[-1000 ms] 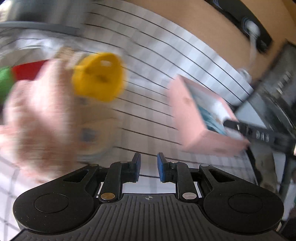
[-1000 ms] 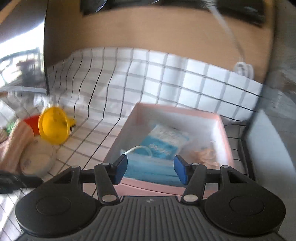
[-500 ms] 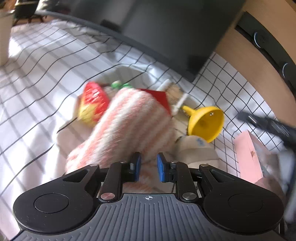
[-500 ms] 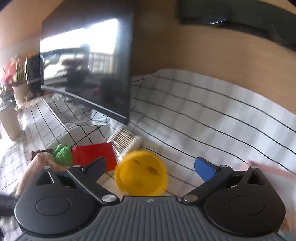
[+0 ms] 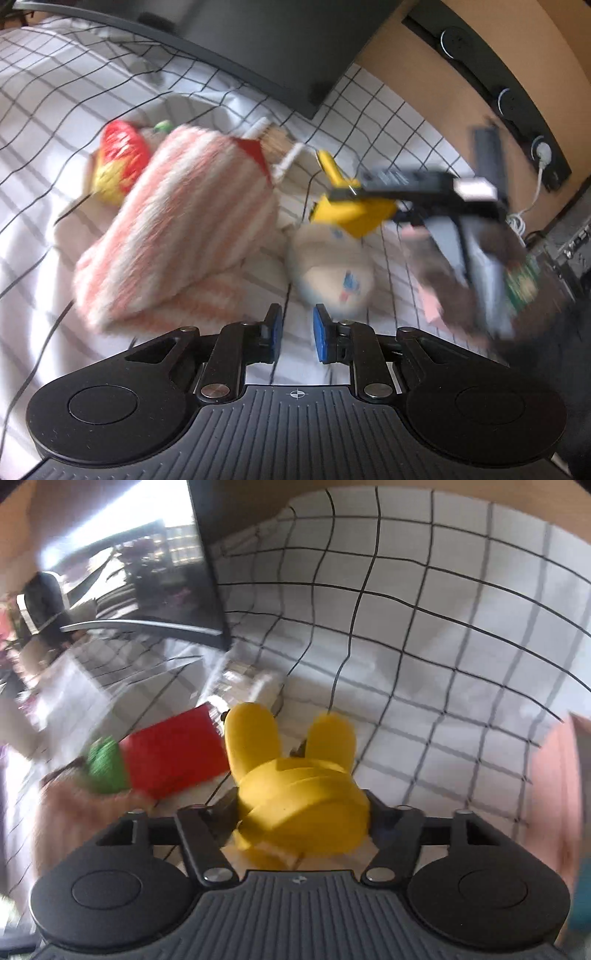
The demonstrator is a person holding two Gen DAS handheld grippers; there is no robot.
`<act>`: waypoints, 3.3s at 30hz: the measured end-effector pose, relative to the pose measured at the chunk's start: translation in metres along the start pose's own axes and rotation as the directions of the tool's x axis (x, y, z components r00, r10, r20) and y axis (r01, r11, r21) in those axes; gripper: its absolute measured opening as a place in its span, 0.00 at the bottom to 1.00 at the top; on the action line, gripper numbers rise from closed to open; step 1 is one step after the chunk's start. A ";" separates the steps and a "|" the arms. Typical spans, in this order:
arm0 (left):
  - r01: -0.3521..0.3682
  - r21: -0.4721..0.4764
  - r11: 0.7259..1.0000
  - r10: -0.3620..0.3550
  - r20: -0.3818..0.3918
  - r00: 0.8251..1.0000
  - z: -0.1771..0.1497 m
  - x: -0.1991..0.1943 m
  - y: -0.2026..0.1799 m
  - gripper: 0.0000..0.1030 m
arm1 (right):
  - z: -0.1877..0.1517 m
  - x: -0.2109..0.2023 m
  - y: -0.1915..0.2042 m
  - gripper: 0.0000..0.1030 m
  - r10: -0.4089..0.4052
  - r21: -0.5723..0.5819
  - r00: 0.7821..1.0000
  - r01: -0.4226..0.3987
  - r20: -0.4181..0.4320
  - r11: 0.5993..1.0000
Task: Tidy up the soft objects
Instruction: 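Grasp the yellow rabbit toy with the right tool, then grasp the red item with the left tool while the right tool holds the yellow toy, then carry the red item and yellow toy into the pink box and release both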
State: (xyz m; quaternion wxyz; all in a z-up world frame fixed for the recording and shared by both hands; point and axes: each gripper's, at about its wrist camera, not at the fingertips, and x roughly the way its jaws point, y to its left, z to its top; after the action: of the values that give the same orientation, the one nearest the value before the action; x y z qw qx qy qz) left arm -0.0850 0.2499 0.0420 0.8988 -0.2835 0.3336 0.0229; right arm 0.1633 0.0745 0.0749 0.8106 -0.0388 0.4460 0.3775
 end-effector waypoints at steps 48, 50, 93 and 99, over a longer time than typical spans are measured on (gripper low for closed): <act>-0.074 0.406 0.911 0.208 -0.297 0.932 0.128 0.163 -0.027 0.10 | -0.199 -0.173 -0.001 0.58 -0.272 0.010 0.950 0.274 0.150 0.962; -0.062 0.405 0.912 0.191 -0.286 0.939 0.124 0.158 -0.029 0.09 | -0.200 -0.176 -0.001 0.58 -0.276 0.001 0.948 0.280 0.158 0.960; -0.274 0.416 0.867 0.234 0.145 0.961 0.096 0.123 -0.032 0.07 | -0.205 -0.181 -0.006 0.57 -0.326 -0.013 0.934 0.331 0.144 0.943; -0.182 0.430 0.884 0.123 0.160 0.979 0.087 0.083 -0.058 0.07 | -0.208 -0.190 -0.017 0.57 -0.357 0.010 0.924 0.359 0.137 0.933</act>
State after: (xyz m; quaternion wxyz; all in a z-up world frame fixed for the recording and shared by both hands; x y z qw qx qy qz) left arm 0.0436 0.2349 0.0731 0.9546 -0.0427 0.2927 0.0353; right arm -0.0307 -0.1302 0.0885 0.8942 -0.0999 0.3718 0.2283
